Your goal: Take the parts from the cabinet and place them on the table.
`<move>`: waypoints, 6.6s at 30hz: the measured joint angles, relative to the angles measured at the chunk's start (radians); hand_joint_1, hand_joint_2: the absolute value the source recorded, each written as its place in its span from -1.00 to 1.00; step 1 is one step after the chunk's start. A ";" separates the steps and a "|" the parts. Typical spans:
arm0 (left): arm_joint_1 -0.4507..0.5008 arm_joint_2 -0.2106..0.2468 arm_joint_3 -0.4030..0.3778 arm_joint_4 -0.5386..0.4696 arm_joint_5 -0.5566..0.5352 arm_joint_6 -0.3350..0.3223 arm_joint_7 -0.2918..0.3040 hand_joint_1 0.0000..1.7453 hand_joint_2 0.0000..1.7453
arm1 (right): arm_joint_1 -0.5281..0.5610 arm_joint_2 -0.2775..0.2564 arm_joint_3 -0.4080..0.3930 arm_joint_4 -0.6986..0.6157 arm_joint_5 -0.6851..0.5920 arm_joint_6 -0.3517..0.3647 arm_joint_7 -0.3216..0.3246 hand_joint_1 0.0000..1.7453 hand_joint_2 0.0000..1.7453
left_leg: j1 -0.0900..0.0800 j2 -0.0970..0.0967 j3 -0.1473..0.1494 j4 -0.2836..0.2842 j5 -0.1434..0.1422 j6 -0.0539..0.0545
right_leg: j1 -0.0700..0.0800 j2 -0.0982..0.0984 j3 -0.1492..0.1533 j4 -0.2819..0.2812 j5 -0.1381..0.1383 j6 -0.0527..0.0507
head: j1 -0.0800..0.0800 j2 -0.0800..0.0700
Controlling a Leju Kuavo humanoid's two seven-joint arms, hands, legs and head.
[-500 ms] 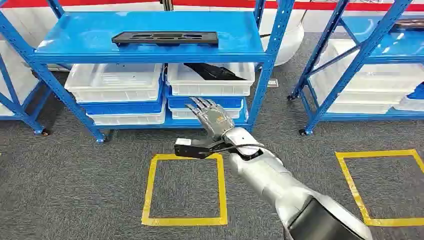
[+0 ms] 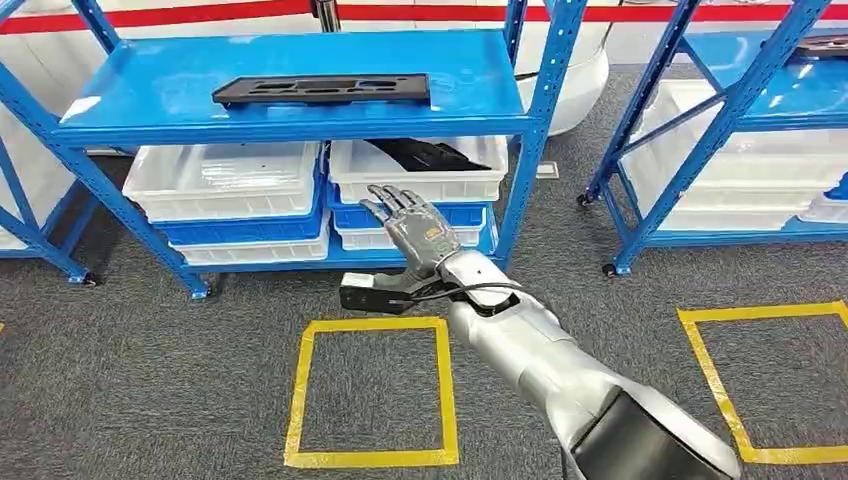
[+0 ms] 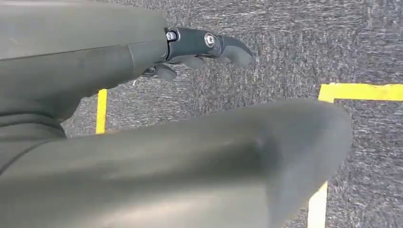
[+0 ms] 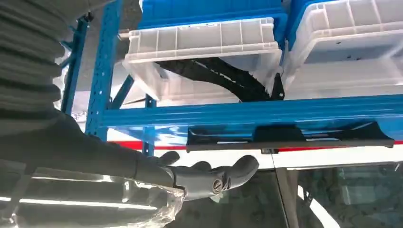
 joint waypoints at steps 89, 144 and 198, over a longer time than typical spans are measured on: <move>-0.019 -0.006 0.029 0.005 -0.051 -0.014 0.010 -1.00 -1.00 | -0.142 0.023 -0.097 0.135 0.118 0.166 0.283 -1.00 1.00 | -0.007 -0.001 0.077 -0.032 -0.075 0.000 | 0.009 -0.001 -0.066 0.026 0.031 -0.010 | -0.002 0.000; -0.029 -0.013 0.125 0.005 0.026 -0.026 -0.283 -1.00 -1.00 | -0.082 0.056 -0.149 0.137 0.135 0.122 0.148 0.96 1.00 | -0.040 -0.007 0.135 -0.266 0.103 0.040 | 0.024 0.002 0.027 0.008 -0.045 0.039 | 0.003 0.000; -0.008 -0.014 0.197 -0.013 -0.056 -0.087 -0.233 -1.00 1.00 | -0.071 -0.119 -0.338 -0.253 -0.113 0.011 -0.132 0.94 1.00 | -0.002 -0.001 0.020 0.028 -0.043 0.011 | 0.013 0.003 -0.073 0.044 0.024 0.007 | 0.002 0.000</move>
